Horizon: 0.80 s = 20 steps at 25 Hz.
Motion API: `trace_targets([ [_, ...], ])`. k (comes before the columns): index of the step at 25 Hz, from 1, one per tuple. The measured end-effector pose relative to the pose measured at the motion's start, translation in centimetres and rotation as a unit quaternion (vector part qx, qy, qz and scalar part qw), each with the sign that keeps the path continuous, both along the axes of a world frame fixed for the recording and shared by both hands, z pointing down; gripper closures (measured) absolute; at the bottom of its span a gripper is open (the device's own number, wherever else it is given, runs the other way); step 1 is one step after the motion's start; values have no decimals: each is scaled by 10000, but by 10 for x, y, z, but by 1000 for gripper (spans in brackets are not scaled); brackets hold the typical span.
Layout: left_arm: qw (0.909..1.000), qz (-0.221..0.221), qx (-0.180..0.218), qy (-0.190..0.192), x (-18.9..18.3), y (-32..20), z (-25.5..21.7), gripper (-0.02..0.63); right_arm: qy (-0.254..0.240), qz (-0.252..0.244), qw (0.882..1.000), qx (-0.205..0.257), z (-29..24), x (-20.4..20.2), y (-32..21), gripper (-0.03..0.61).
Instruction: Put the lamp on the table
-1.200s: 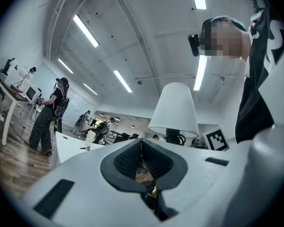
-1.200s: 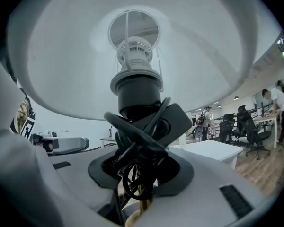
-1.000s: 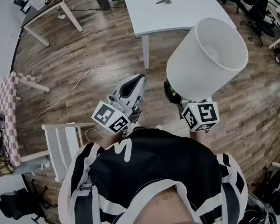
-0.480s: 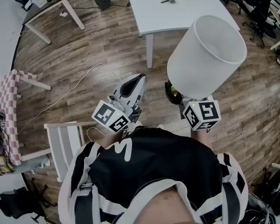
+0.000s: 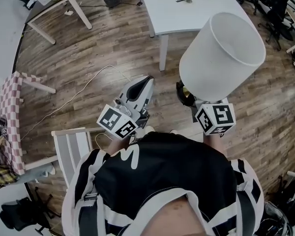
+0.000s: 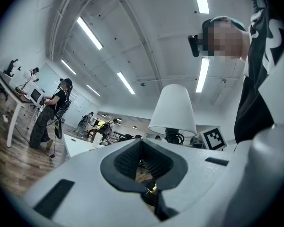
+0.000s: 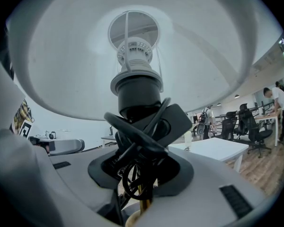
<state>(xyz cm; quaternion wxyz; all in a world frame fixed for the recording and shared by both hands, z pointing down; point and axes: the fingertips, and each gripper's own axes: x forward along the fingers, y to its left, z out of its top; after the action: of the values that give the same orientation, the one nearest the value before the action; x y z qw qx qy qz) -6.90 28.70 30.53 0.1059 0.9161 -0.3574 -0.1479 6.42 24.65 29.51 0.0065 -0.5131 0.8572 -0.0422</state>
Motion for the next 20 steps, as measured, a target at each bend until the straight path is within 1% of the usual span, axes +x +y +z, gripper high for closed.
trace_targets([
  [6,9998,127,-16,-118,-25,5,8,606,-144,39,9999,-9,9,-29,9,430],
  [10,9998,173,-45,-90,-36,5,13,606,-245,-47,9996,-127,17,-45,9,430],
  [15,9996,235,-117,-46,-36,0,18,606,-166,33,9998,-145,18,-44,8,430],
  [20,9995,281,-157,-54,-33,-15,22,606,-59,129,9997,-177,24,-40,-12,430],
])
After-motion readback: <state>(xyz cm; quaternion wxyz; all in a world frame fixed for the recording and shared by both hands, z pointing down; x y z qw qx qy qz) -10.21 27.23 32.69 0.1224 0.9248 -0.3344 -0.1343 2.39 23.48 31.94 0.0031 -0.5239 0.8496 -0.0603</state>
